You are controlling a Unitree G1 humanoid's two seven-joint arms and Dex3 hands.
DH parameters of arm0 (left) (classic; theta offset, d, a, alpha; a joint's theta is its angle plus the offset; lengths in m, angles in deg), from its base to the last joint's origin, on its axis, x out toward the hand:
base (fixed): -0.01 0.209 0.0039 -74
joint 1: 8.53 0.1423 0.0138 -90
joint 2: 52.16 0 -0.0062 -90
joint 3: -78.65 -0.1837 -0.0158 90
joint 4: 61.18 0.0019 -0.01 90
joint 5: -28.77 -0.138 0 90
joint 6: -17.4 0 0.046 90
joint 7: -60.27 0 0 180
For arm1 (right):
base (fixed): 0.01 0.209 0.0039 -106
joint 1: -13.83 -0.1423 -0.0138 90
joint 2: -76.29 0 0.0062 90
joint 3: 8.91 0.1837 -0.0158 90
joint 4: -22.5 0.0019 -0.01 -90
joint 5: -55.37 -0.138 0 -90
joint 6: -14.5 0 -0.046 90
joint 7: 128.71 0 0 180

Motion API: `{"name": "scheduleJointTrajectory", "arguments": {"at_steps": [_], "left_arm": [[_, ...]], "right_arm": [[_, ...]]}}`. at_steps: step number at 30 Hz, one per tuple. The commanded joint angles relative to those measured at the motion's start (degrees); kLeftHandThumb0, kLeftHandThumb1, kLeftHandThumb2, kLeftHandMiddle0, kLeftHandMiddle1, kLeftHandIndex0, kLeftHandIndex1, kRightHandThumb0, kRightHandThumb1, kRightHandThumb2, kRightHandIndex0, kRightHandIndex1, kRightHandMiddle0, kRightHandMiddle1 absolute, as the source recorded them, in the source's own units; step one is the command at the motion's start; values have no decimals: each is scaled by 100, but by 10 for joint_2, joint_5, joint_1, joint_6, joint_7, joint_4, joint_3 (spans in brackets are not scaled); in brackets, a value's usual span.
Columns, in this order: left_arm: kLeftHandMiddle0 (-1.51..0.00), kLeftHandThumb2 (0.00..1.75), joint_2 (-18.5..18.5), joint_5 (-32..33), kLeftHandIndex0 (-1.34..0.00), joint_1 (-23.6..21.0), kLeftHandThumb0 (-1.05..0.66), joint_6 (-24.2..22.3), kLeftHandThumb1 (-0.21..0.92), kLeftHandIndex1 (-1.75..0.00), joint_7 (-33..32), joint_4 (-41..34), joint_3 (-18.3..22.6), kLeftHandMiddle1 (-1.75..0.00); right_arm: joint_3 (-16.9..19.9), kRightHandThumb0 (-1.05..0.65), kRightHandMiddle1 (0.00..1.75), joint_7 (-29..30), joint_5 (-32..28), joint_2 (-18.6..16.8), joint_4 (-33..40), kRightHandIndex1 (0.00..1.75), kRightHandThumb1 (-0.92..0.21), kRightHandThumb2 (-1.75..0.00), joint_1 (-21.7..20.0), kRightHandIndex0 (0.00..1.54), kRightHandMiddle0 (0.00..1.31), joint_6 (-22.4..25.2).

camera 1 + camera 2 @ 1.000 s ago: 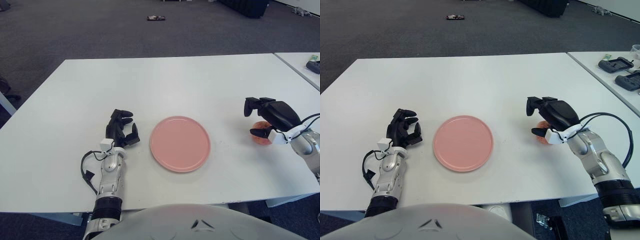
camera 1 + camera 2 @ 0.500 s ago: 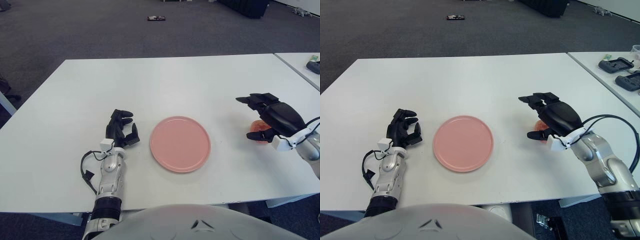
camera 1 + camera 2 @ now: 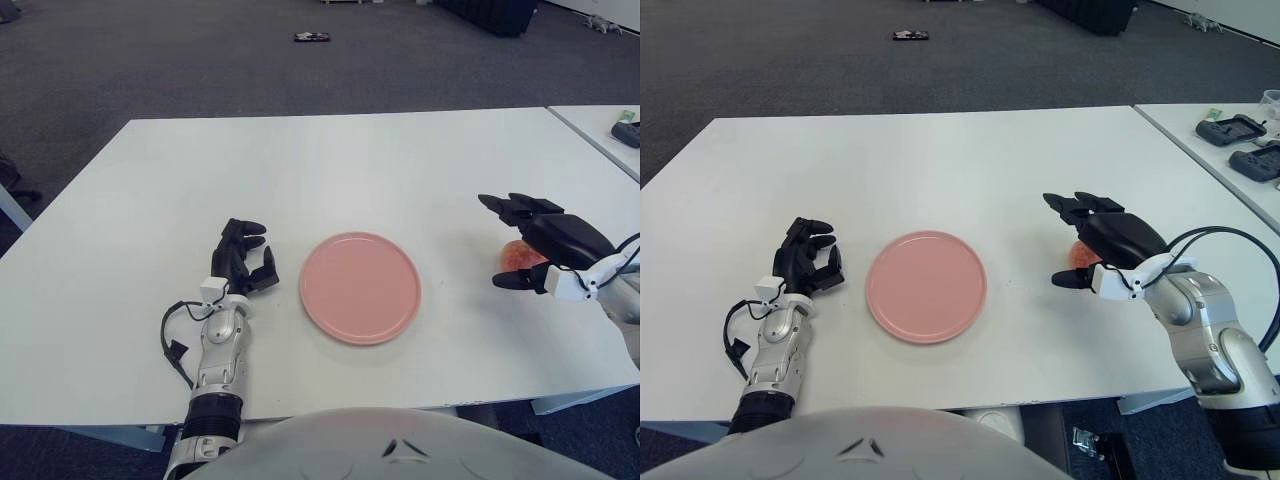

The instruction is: Put the apple into the plate.

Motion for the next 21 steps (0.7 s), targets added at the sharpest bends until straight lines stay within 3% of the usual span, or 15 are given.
{"name": "scheduleJointTrajectory", "arguments": {"at_steps": [1, 9, 21], "left_arm": [[-63, 139, -1, -1, -41, 15, -1, -17, 28, -175, -1, 15, 2, -175], [-60, 134, -2, 3, -38, 16, -1, -25, 32, -175, 1, 10, 3, -175], [-60, 135, -1, 15, -39, 16, -1, -25, 31, -175, 10, 11, 5, -175]], "right_arm": [[5, -105, 0, -21, 15, 0, 18, 0, -78, -40, 9, 0, 0, 31], [1, -105, 0, -45, 27, -4, 24, 0, -74, -37, 15, 0, 0, 72], [-14, -105, 0, -54, 35, -2, -8, 0, -68, -35, 11, 0, 0, 92]]}}
